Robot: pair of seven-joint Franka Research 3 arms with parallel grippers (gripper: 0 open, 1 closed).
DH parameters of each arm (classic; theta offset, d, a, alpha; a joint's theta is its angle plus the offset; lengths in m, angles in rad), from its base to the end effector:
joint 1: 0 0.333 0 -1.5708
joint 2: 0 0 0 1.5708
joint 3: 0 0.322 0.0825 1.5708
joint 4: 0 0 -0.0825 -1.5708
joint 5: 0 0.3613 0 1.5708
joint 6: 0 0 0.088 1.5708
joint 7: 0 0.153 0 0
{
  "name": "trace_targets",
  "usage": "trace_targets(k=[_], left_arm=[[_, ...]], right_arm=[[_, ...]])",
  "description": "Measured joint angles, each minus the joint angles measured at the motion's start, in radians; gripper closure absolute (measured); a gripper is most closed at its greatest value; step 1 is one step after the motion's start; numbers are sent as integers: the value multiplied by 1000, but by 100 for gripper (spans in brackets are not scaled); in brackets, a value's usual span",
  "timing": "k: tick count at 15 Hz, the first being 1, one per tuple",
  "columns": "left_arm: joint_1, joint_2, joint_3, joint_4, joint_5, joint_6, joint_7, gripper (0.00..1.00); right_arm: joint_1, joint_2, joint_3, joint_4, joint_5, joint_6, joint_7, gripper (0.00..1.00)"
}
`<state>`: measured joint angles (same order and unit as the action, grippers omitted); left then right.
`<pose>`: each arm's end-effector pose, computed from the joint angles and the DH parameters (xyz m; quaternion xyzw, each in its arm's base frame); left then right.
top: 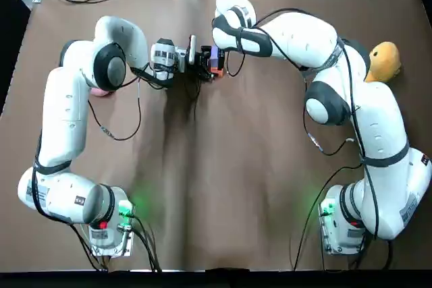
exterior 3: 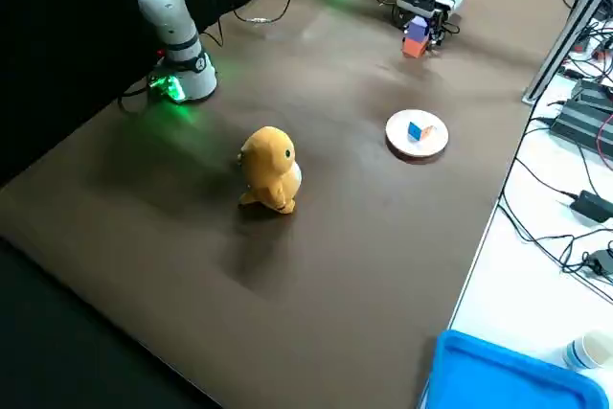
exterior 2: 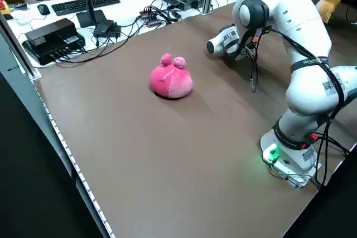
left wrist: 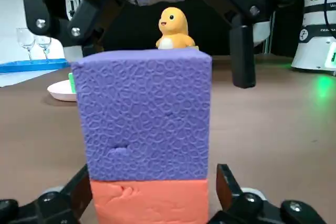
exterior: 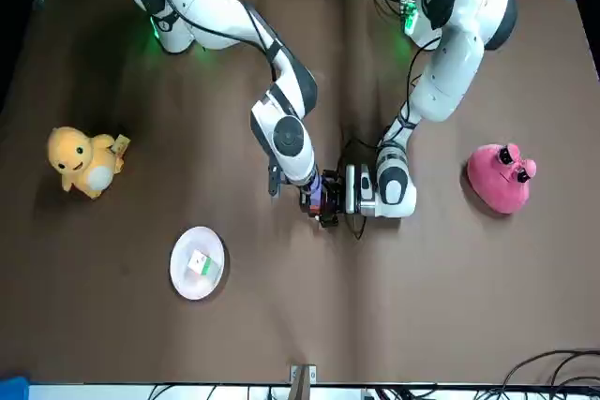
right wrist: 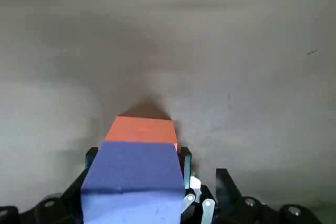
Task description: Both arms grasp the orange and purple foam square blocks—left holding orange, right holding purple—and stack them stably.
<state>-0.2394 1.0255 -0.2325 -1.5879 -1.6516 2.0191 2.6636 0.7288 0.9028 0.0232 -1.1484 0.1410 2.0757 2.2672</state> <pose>0.5584 -0.3760 0.0705 0.5073 -0.5640 0.4534 0.4681 0.5456 0.5215 0.2242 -0.6981 0.7124 0.0702 0.0166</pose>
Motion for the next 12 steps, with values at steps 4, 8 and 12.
trace_targets(k=[4, 8, 12], left_arm=[[1, 0, 1, 0, 0, 1, 0, 0], [7, 0, 4, 0, 0, 1, 0, 0], [8, 0, 4, 0, 0, 2, 0, 0]], right_arm=[[0, -6, 0, 4, 0, -4, 0, 0], [-1, -8, -2, 8, 0, -5, 0, 0], [-5, -8, -4, 9, 0, -31, 0, 0]])
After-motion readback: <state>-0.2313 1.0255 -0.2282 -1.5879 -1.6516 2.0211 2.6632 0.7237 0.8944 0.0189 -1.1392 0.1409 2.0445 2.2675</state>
